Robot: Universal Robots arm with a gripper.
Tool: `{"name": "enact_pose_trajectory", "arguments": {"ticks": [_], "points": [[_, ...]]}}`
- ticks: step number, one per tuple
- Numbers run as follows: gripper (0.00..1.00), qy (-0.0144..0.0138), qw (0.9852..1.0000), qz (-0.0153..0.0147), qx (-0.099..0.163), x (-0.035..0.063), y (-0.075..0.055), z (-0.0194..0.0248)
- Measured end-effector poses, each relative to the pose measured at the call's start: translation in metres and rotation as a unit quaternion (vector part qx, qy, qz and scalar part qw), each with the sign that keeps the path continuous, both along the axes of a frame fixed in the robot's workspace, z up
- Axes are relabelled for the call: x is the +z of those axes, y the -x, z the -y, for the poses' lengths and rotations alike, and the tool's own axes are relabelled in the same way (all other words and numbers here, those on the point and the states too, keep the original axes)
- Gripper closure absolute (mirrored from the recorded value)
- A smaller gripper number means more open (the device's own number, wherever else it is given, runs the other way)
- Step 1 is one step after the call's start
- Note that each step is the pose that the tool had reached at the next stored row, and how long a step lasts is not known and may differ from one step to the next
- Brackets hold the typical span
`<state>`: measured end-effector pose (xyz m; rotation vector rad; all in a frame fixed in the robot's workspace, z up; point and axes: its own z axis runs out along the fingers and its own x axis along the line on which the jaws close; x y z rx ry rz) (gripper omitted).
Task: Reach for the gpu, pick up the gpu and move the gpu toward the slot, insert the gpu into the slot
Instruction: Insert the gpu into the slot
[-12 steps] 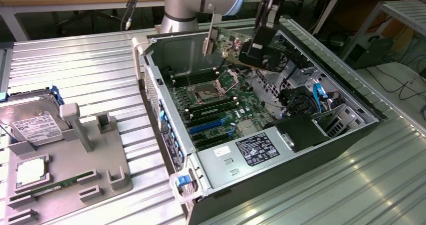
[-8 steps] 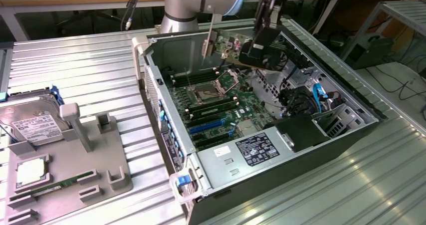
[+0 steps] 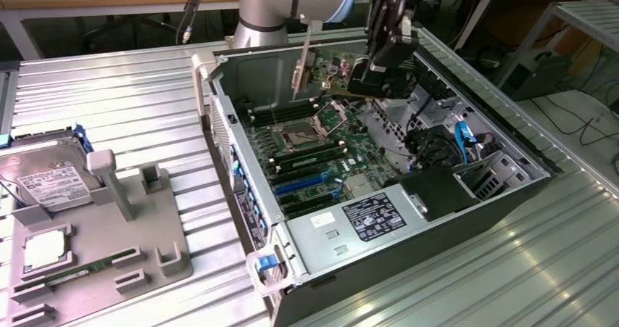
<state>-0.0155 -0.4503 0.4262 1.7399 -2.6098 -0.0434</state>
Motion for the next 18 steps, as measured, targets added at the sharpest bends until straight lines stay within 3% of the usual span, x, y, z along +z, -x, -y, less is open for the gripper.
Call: {"name": "enact_pose_trajectory", "arguments": {"ticks": [8, 12, 13, 15, 16, 18], "points": [[0.73, -0.0001, 0.9982, 0.0000, 0.060, -0.0003, 0.0000, 0.0000], [0.73, -0.0001, 0.9958, -0.0001, 0.091, -0.0011, -0.0003, -0.0001], [0.73, -0.0001, 0.9946, -0.0003, 0.104, -0.0017, -0.0004, -0.0001], [0.73, -0.0026, 0.9928, 0.0000, 0.120, -0.0022, -0.0004, 0.0000], [0.73, -0.0070, 0.9919, 0.0005, 0.127, -0.0028, -0.0004, -0.0002], [0.73, -0.0085, 0.9897, 0.0004, 0.143, -0.0040, -0.0003, -0.0005]]}}
